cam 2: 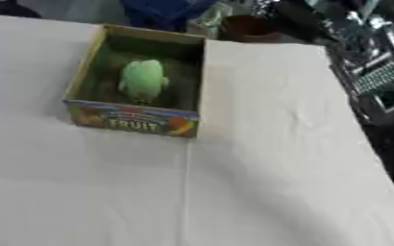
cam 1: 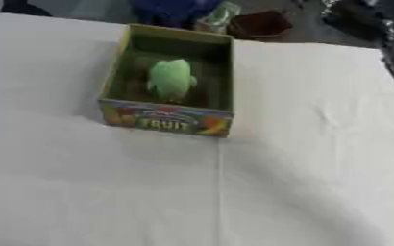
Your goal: Pick up objects on the table and place them in the box.
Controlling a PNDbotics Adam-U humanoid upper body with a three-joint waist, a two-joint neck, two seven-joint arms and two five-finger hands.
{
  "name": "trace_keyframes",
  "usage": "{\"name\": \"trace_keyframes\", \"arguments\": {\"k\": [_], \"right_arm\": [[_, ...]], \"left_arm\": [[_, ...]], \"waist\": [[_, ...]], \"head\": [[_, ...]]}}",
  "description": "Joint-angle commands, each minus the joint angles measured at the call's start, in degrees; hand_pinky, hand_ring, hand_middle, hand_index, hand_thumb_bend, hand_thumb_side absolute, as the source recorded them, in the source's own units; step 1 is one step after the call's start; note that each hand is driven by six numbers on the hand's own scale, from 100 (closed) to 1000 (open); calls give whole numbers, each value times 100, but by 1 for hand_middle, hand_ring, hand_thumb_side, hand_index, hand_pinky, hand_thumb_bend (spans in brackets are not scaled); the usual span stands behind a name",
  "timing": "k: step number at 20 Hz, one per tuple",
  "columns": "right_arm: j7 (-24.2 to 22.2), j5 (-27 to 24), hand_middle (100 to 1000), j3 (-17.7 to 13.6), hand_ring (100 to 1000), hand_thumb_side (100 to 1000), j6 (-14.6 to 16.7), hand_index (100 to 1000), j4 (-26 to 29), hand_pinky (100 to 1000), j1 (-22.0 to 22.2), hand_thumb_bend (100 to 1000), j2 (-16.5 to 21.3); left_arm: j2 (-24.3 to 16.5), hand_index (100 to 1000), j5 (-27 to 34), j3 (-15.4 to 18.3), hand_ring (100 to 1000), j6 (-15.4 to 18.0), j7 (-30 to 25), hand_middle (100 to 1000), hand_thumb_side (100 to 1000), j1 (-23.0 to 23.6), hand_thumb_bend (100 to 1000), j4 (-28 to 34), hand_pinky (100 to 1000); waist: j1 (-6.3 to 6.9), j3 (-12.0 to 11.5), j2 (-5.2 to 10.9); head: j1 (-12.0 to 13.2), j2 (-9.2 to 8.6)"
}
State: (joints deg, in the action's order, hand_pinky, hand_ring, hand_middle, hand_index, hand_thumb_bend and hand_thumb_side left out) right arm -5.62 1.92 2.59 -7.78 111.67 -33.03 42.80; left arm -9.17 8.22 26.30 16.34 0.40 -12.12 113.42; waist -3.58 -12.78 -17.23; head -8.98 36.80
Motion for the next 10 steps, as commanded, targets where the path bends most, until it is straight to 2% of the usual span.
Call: {"name": "trace_keyframes", "arguments": {"k": [1,6,10], "right_arm": [[732,-959,729,-235,794,1000,430,920,284,868,284,100,145],[1350,-1831,725,-299,795,1000,1358,915,292,879,1027,100,-143],[1417,-1950,708,-319,772,1000,2054,901,292,794,1463,100,-352]], "left_arm": [[-167,646,27,43,460,32,64,501,757,1,100,117,467],[-152,645,53,54,460,86,126,501,754,67,100,117,465],[-148,645,60,69,459,118,186,500,752,114,100,117,464]], "waist": [[81,36,125],[210,124,148],[263,237,167]], "head": [[128,147],[244,276],[231,259]]}}
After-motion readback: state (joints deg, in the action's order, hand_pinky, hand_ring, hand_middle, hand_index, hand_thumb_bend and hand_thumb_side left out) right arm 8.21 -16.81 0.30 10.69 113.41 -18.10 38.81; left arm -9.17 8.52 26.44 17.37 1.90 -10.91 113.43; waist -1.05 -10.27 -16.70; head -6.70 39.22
